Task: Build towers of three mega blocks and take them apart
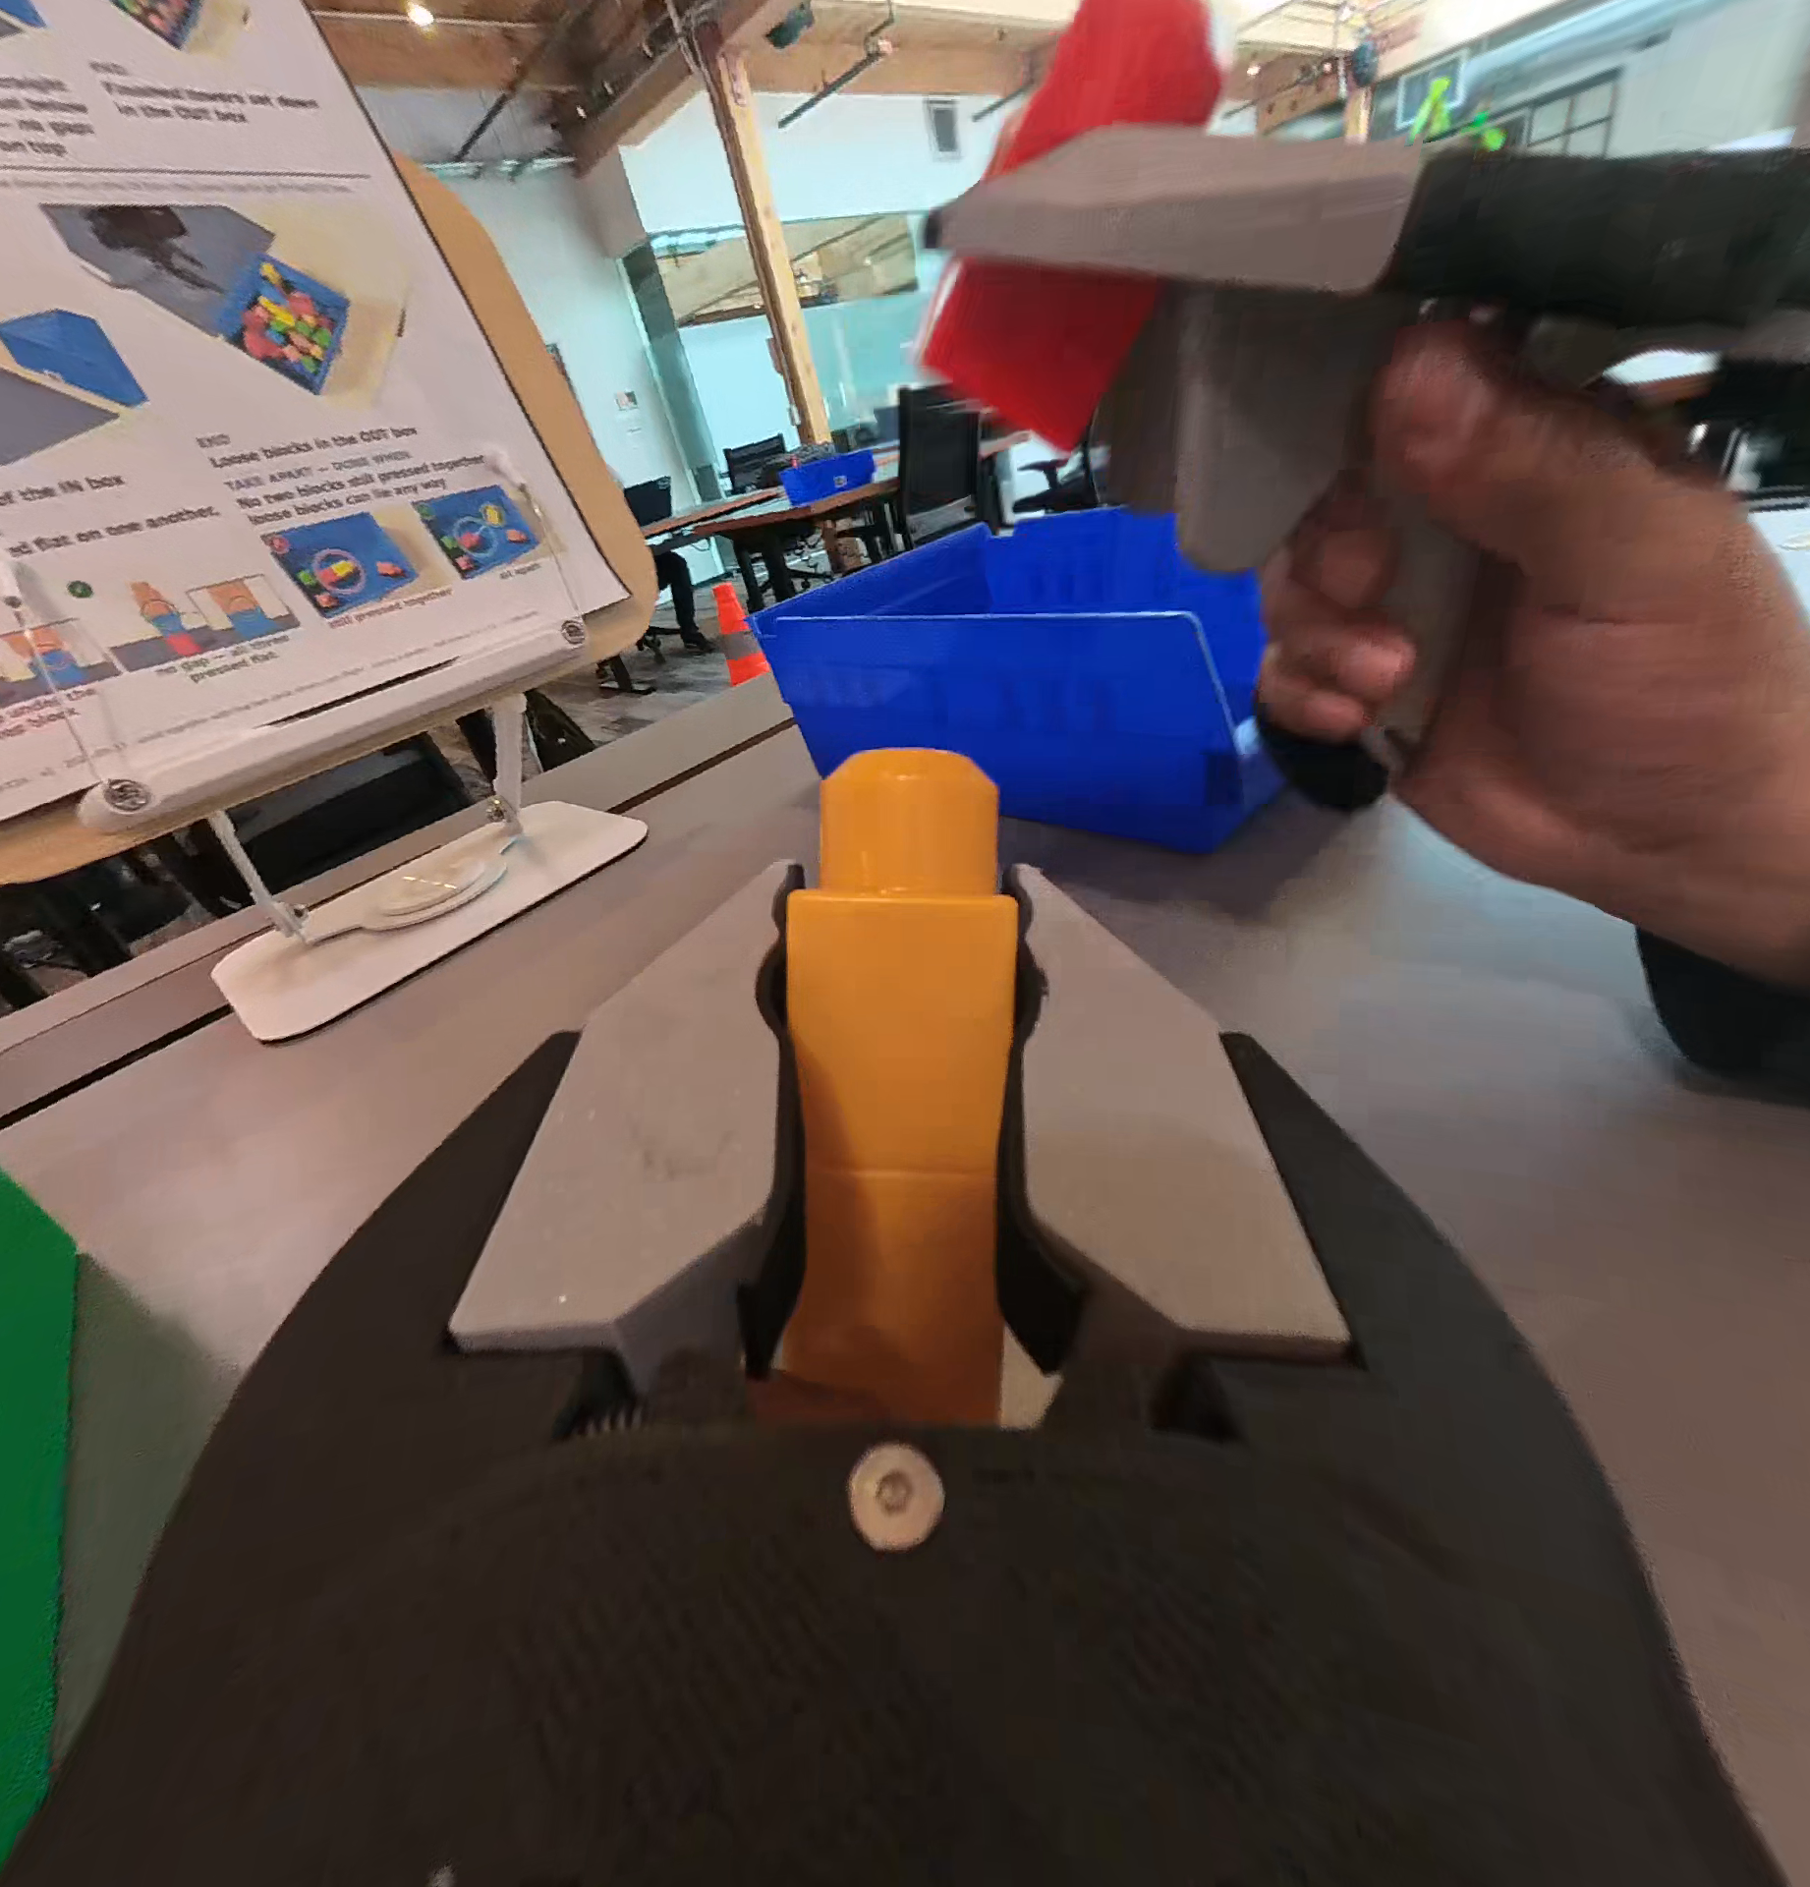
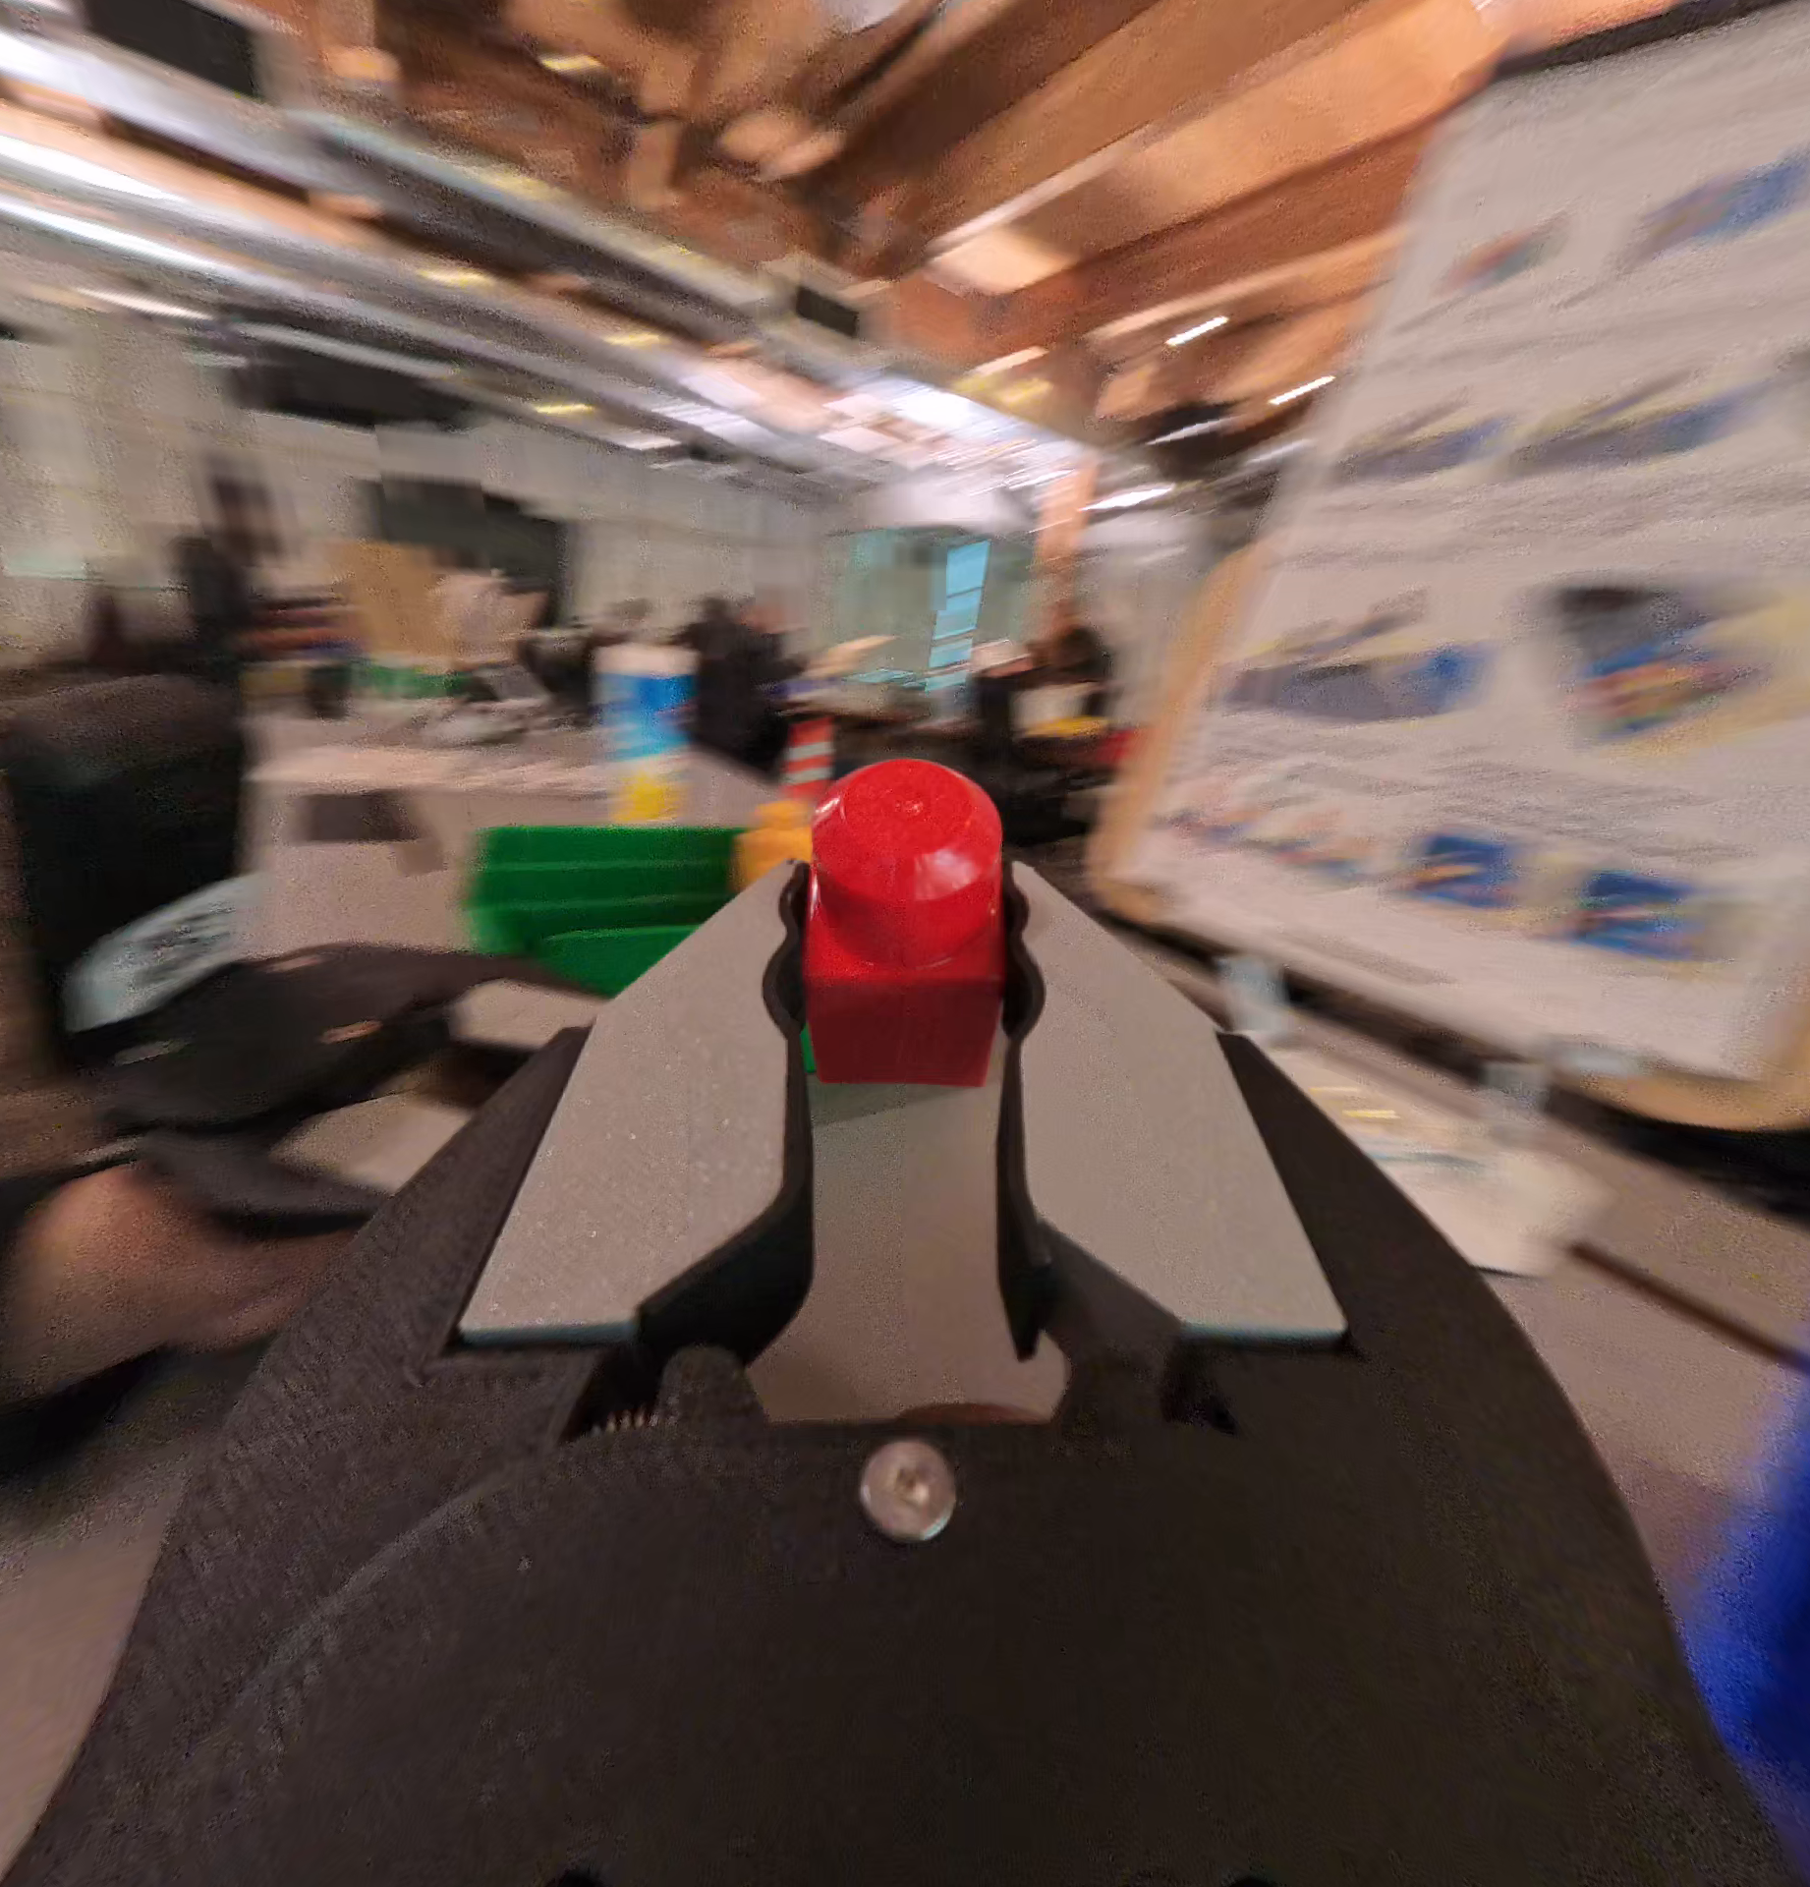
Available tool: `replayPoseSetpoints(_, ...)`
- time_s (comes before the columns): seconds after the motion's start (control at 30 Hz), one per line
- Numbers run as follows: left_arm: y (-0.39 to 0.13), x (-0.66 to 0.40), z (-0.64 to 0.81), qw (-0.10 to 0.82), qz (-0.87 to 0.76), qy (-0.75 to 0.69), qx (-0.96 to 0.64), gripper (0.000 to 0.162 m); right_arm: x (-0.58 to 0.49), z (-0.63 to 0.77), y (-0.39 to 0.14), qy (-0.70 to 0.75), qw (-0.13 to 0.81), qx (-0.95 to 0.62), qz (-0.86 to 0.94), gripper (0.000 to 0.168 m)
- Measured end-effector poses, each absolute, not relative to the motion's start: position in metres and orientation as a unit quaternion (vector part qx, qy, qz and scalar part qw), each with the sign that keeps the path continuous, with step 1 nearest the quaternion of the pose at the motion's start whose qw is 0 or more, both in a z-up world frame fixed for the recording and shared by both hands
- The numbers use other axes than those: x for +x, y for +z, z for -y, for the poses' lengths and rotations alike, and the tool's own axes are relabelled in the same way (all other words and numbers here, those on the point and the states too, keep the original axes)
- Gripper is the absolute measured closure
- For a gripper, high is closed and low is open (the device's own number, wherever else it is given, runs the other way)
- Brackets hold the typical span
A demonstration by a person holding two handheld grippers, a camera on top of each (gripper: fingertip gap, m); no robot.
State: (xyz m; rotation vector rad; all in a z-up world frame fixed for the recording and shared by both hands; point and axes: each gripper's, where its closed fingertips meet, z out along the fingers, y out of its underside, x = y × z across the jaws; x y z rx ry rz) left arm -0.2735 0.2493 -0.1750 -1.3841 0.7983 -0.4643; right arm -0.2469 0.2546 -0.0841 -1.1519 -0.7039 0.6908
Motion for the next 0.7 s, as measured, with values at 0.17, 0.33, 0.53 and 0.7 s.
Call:
replayPoseSetpoints(0.17,-0.172,-0.279,-0.253,0.681,-0.336,-0.21,-0.616,0.125,-0.114,-0.278,-0.046,-0.02,0.857,-0.504,0.107,0.135)
replayPoseSetpoints(0.33,-0.173,-0.276,-0.251,0.685,-0.351,-0.191,-0.609,0.125,-0.042,-0.342,-0.112,-0.075,0.718,-0.689,0.063,0.132)
replayPoseSetpoints(0.53,-0.172,-0.277,-0.253,0.69,-0.348,-0.184,-0.608,0.125,-0.047,-0.337,-0.103,0.032,0.729,-0.681,0.066,0.112)
replayPoseSetpoints(0.7,-0.174,-0.276,-0.254,0.698,-0.36,-0.15,-0.601,0.125,-0.179,-0.291,-0.105,0.248,0.611,-0.698,0.279,0.108)
